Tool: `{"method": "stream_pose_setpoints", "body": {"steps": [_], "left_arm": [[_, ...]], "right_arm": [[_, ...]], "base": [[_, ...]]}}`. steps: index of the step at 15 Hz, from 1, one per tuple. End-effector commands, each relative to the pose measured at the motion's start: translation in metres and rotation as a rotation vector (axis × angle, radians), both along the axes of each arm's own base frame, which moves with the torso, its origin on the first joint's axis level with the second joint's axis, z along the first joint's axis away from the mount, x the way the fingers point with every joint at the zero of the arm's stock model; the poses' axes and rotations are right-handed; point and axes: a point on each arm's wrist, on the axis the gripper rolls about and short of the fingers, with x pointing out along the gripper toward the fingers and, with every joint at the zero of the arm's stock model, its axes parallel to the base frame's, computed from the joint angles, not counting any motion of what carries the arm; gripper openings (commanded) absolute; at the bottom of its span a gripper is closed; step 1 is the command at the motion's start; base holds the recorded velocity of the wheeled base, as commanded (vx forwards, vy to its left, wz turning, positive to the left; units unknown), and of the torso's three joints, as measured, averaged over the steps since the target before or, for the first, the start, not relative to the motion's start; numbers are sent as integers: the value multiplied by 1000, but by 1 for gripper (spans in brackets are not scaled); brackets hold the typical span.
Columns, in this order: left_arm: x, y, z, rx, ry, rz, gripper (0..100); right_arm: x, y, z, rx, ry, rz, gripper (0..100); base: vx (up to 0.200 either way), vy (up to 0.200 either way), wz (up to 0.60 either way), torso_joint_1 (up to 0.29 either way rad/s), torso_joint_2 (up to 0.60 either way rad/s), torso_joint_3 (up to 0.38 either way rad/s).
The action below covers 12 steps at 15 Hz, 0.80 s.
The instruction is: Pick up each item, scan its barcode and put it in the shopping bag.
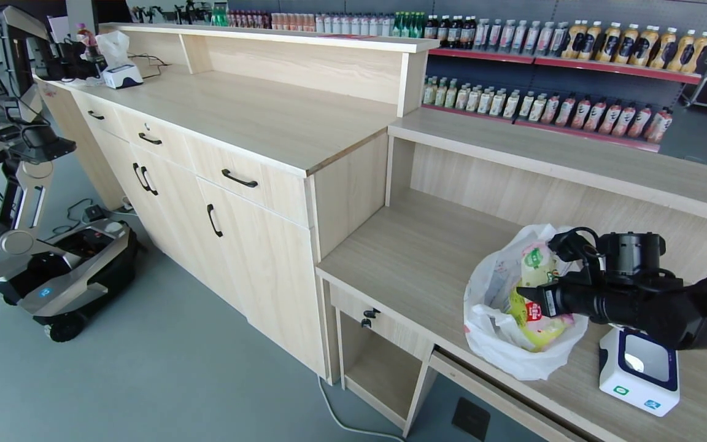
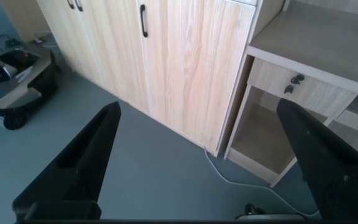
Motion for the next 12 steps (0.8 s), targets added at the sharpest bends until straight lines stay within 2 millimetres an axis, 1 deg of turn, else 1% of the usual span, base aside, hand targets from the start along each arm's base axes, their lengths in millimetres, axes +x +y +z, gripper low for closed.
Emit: {"method": "stream_pose_setpoints", "body": {"steps": [1, 2, 5, 8, 9, 12], "left_arm": [[0, 0, 0, 0, -1, 0, 100], [0, 0, 0, 0, -1, 0, 100], [0, 0, 0, 0, -1, 0, 100], [0, 0, 0, 0, -1, 0, 100], [0, 0, 0, 0, -1, 0, 100], [0, 0, 0, -2, 0, 0, 100]], "right_arm": [[1, 0, 4, 6, -15, 10, 100], [0, 0, 9, 14, -29, 25, 100], [-16, 3, 58, 51, -172, 122, 100], [-36, 3, 104, 30, -319, 135, 100], [-44, 2, 114, -3, -360, 142, 100], [-63, -20, 127, -159, -433, 110, 100]], "base": [[0, 0, 0, 0, 0, 0], [0, 0, 0, 0, 0, 0], [0, 0, 0, 0, 0, 0], [0, 0, 0, 0, 0, 0], [0, 0, 0, 0, 0, 0], [0, 0, 0, 0, 0, 0]]}}
